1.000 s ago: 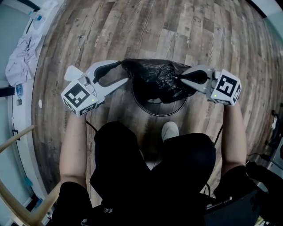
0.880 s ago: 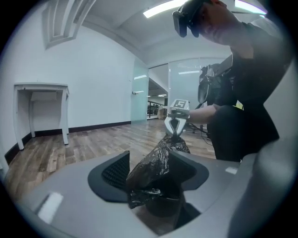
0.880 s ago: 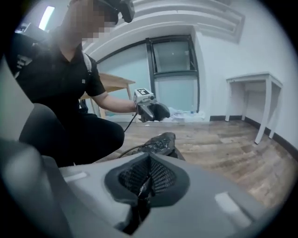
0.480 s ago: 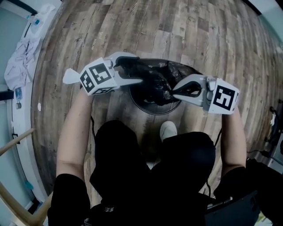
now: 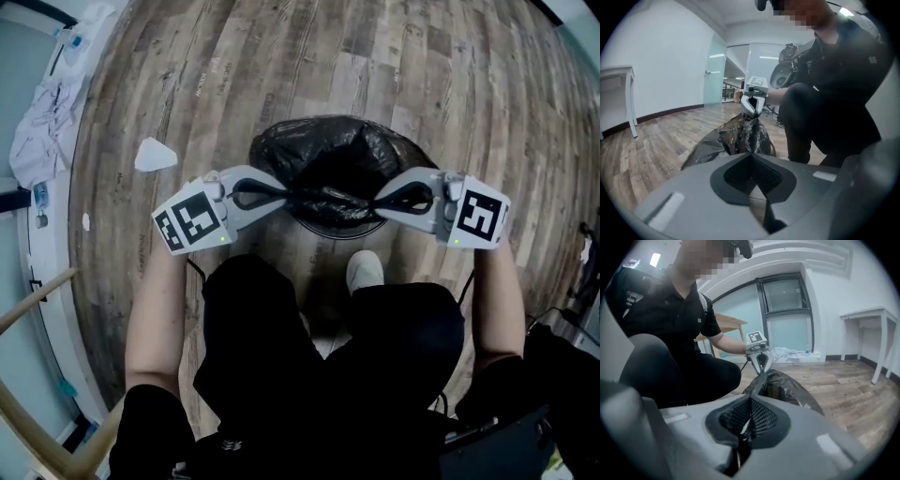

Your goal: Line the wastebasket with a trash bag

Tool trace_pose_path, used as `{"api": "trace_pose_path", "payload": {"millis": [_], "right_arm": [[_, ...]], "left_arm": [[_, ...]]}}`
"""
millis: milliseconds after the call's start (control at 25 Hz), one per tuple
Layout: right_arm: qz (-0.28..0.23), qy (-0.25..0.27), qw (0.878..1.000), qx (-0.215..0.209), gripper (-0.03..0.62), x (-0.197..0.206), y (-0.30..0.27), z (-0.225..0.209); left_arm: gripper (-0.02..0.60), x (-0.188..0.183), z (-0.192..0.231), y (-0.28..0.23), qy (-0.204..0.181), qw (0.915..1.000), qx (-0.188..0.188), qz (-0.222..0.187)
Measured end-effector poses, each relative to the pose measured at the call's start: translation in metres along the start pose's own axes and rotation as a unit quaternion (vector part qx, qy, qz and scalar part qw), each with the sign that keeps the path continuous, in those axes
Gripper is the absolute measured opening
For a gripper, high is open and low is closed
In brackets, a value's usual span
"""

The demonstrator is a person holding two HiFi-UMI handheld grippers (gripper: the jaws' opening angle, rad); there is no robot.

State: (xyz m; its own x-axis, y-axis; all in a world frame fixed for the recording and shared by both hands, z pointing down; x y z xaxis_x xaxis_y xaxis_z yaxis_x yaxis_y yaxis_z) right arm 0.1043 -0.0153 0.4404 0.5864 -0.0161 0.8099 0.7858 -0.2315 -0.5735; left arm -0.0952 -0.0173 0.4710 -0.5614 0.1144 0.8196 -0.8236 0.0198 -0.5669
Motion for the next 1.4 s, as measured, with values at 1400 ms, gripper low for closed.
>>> {"api": "trace_pose_path", "payload": {"millis": [1400], "right_arm": [[-0.112,-0.193,0.968,-0.116,0.176,0.047,0.044,0.036]], "left_arm": [[0.116,0.137,-0.012,-0.030,0.119,0.9897,-0.051,0.063]]}}
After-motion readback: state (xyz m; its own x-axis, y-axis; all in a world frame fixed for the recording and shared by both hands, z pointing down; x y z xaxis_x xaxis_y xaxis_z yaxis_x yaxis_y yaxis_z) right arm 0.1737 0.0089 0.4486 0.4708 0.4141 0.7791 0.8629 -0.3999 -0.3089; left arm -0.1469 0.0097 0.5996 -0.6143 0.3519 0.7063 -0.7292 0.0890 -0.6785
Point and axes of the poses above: the fingertips, and each gripper's own axes: y backward along the fingers, z to its left, x out of its underside, the point moved 5 cm from there along y, backward along the fingers, and after that the axes turned 4 degrees about z, right-handed, at the moved point
